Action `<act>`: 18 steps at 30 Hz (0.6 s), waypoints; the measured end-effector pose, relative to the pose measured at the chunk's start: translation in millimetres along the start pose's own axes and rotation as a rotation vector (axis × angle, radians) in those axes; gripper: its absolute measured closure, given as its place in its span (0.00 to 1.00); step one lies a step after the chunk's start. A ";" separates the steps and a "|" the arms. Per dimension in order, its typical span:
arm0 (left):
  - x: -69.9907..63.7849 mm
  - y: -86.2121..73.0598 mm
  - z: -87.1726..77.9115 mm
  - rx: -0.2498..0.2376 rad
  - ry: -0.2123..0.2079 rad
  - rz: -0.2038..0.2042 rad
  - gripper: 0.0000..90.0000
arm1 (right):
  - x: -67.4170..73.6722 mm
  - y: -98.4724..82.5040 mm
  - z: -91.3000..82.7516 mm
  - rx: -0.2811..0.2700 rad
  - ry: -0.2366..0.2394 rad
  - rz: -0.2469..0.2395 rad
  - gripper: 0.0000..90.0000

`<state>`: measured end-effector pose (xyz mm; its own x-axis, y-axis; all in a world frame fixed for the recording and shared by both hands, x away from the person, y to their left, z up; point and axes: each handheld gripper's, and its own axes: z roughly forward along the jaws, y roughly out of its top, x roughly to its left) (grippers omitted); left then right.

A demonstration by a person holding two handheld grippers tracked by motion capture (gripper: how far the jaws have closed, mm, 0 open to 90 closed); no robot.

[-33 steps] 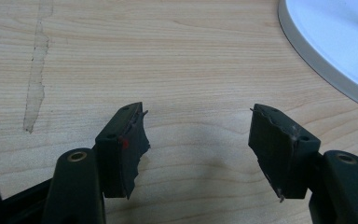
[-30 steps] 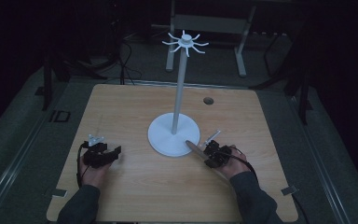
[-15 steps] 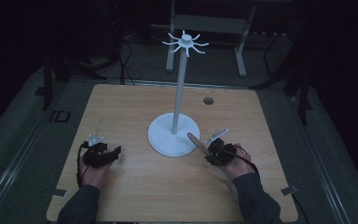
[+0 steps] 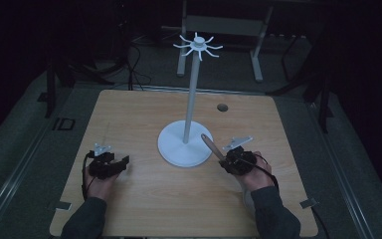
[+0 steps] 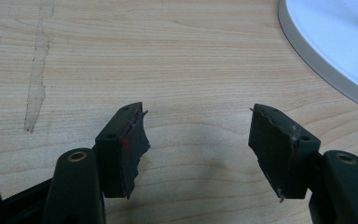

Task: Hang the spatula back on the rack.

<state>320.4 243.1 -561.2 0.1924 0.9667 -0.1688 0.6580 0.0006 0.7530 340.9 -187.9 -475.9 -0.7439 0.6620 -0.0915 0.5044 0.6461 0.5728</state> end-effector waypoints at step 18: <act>-0.4 -0.1 0.6 0.001 0.000 0.000 0.40 | -4.6 4.6 -29.2 -0.217 -0.004 0.036 0.84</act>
<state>320.7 242.6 -561.5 0.1918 0.9668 -0.1688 0.6588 0.0007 0.7523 333.8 -199.1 -449.0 -0.7249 0.6852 -0.0710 0.4245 0.5255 0.7374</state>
